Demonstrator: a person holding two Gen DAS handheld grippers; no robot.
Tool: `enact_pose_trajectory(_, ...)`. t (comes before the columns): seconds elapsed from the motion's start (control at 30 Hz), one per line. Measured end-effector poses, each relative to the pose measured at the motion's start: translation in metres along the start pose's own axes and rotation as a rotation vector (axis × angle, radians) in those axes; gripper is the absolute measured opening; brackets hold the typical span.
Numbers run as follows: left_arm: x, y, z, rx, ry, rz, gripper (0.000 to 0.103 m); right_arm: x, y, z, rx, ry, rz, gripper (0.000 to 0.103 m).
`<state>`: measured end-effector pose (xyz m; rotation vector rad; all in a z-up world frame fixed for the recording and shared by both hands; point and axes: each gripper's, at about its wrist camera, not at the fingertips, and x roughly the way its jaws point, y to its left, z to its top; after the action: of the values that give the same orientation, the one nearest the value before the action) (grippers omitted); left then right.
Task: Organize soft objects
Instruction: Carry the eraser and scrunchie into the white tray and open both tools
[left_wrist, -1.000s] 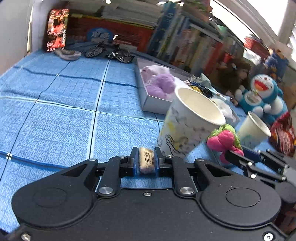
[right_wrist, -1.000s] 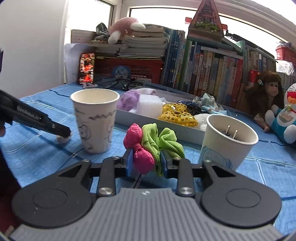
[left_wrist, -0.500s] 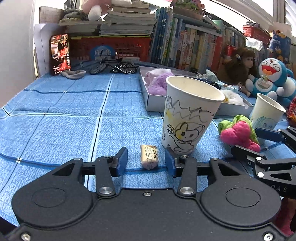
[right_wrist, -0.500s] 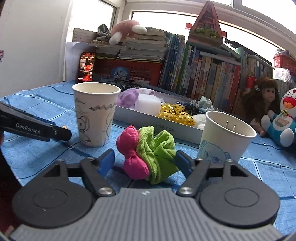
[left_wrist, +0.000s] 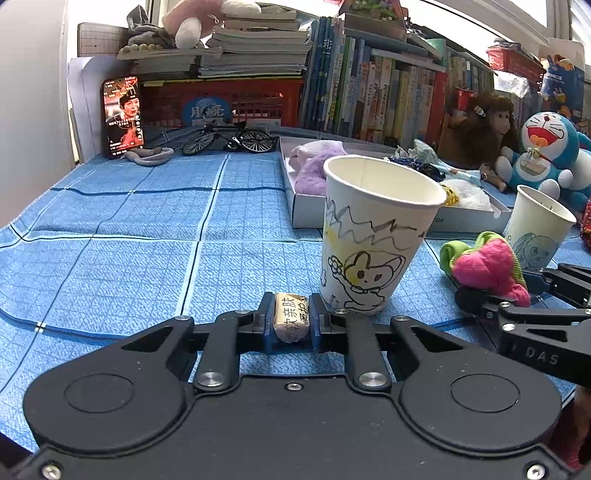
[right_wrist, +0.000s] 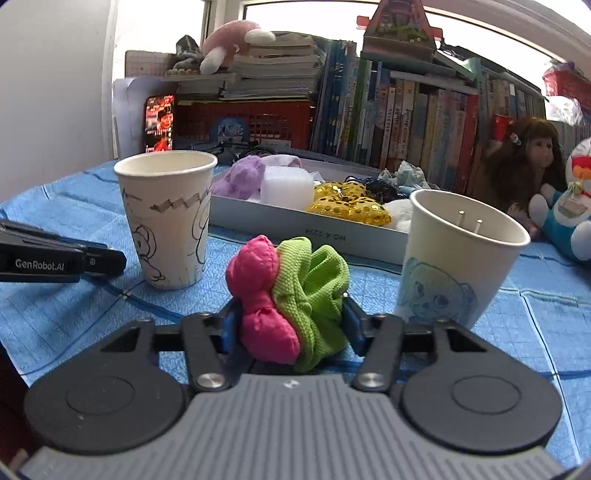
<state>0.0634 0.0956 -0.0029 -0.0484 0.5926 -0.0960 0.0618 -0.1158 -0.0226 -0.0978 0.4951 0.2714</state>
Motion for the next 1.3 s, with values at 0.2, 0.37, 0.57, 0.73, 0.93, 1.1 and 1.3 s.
enact_pose_trajectory(0.2, -0.01, 0.0, 0.006, 0.009, -0.028, 0.021, 0.018, -0.013, -0.003, 0.003, 0.009, -0.027, 0.018, 0.054)
enact_pose_trajectory(0.37, -0.019, 0.005, 0.015, -0.013, -0.055, 0.043, 0.018, -0.026, -0.003, 0.012, 0.003, -0.072, 0.033, 0.054)
enact_pose_trajectory(0.57, -0.028, 0.011, 0.032, -0.015, -0.095, 0.089, 0.018, -0.038, -0.006, 0.026, 0.004, -0.122, 0.041, 0.054)
enact_pose_trajectory(0.73, -0.032, 0.011, 0.049, -0.012, -0.118, 0.097, 0.018, -0.042, -0.01, 0.037, 0.008, -0.152, 0.043, 0.054)
enact_pose_trajectory(0.93, -0.035, 0.003, 0.068, -0.001, -0.146, 0.07, 0.018, -0.044, -0.015, 0.047, 0.028, -0.171, 0.045, 0.054)
enact_pose_trajectory(1.1, -0.037, -0.003, 0.085, -0.001, -0.163, 0.02, 0.018, -0.045, -0.025, 0.061, 0.051, -0.177, 0.044, 0.054)
enact_pose_trajectory(1.3, -0.039, -0.003, 0.111, -0.026, -0.176, -0.088, 0.018, -0.047, -0.043, 0.083, 0.061, -0.182, 0.012, 0.054)
